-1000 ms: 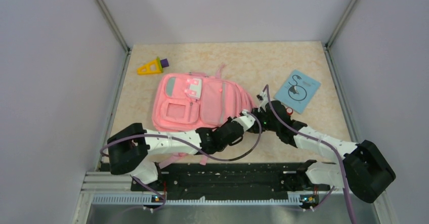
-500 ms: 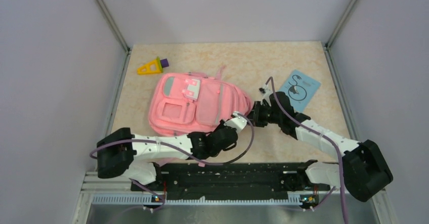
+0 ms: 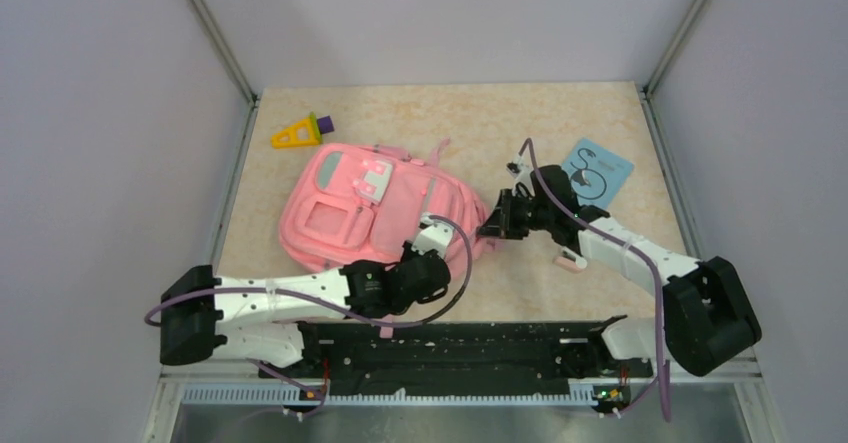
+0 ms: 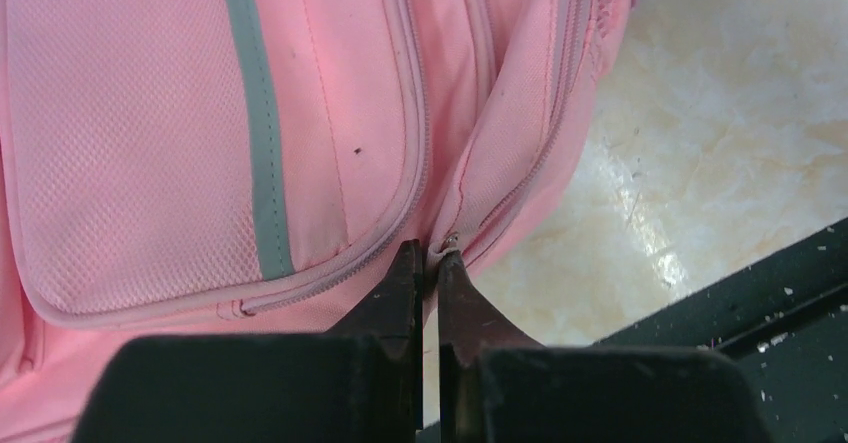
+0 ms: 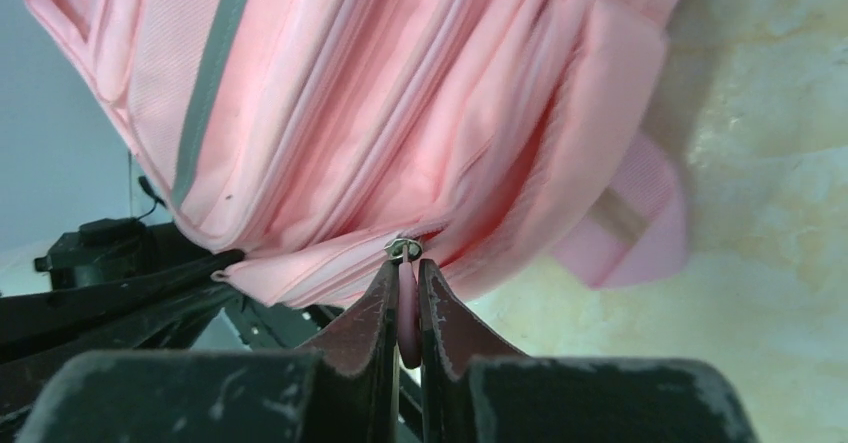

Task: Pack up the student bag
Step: Zip the student bag at the center of the board.

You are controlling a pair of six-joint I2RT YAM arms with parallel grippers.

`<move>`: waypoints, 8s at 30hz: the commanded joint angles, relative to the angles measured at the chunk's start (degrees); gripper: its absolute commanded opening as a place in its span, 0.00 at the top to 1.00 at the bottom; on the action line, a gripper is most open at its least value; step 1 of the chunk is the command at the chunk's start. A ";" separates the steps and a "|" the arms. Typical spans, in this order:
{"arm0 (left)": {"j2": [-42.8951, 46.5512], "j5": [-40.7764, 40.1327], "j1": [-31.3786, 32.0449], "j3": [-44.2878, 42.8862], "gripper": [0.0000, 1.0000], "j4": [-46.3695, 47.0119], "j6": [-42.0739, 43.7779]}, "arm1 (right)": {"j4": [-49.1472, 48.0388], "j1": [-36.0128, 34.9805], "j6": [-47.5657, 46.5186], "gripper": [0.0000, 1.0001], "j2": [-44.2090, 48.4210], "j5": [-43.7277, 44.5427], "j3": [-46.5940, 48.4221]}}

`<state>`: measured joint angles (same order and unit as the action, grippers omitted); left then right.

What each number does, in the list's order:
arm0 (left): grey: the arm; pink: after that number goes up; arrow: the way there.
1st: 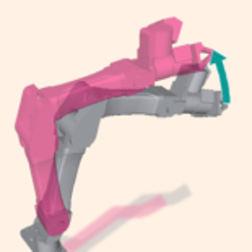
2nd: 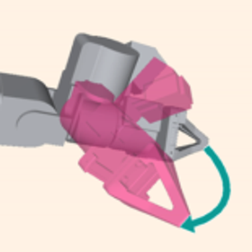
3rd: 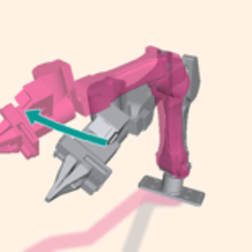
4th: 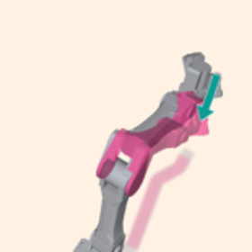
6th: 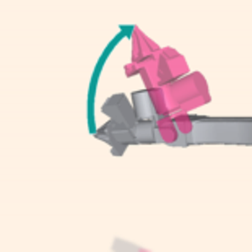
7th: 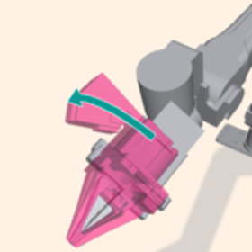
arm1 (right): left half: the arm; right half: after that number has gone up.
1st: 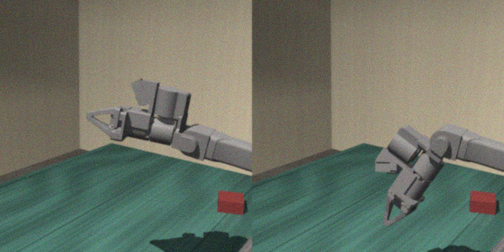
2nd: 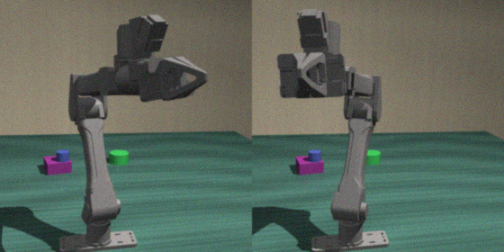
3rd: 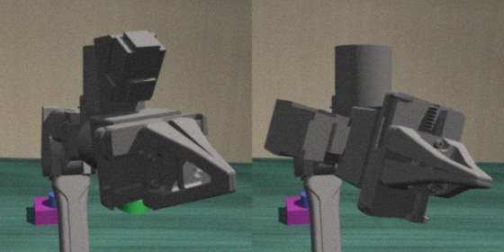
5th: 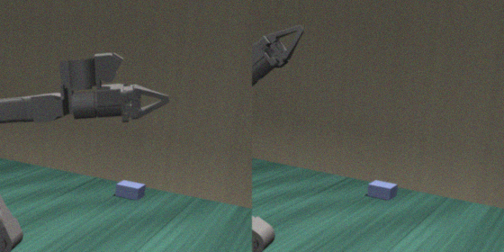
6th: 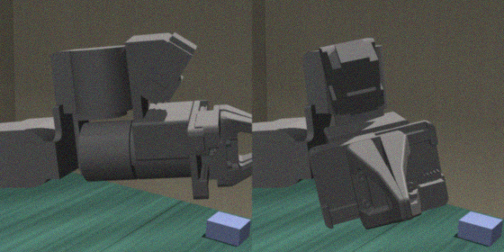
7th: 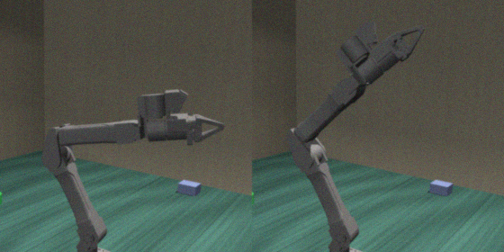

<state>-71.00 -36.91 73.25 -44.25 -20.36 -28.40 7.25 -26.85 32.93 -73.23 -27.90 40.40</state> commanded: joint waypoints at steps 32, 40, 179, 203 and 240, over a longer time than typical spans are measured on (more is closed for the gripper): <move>-0.30 19.35 -11.64 -11.93 0.22 4.06 5.32 | -15.81 -8.45 -3.11 1.00 -3.37 6.17 1.42; -13.37 23.87 -12.83 -16.21 0.22 6.05 8.14 | -13.94 -8.48 -3.03 1.00 0.92 7.72 -0.12; 18.11 34.95 -13.83 -11.25 0.46 -16.32 3.71 | -6.83 -8.26 -10.23 1.00 -20.02 -2.20 14.24; -15.64 10.40 -10.51 -19.19 0.49 -15.10 7.82 | -8.07 -10.15 -9.44 1.00 -14.08 -0.55 9.70; 24.33 18.85 -8.04 -9.62 1.00 -34.26 -6.70 | -4.07 -8.88 -15.00 1.00 -32.14 -2.92 33.54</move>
<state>-48.69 -19.20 64.95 -53.12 -49.95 -33.78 7.25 -37.39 19.92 -102.37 -35.57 67.51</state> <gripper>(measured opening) 0.009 0.050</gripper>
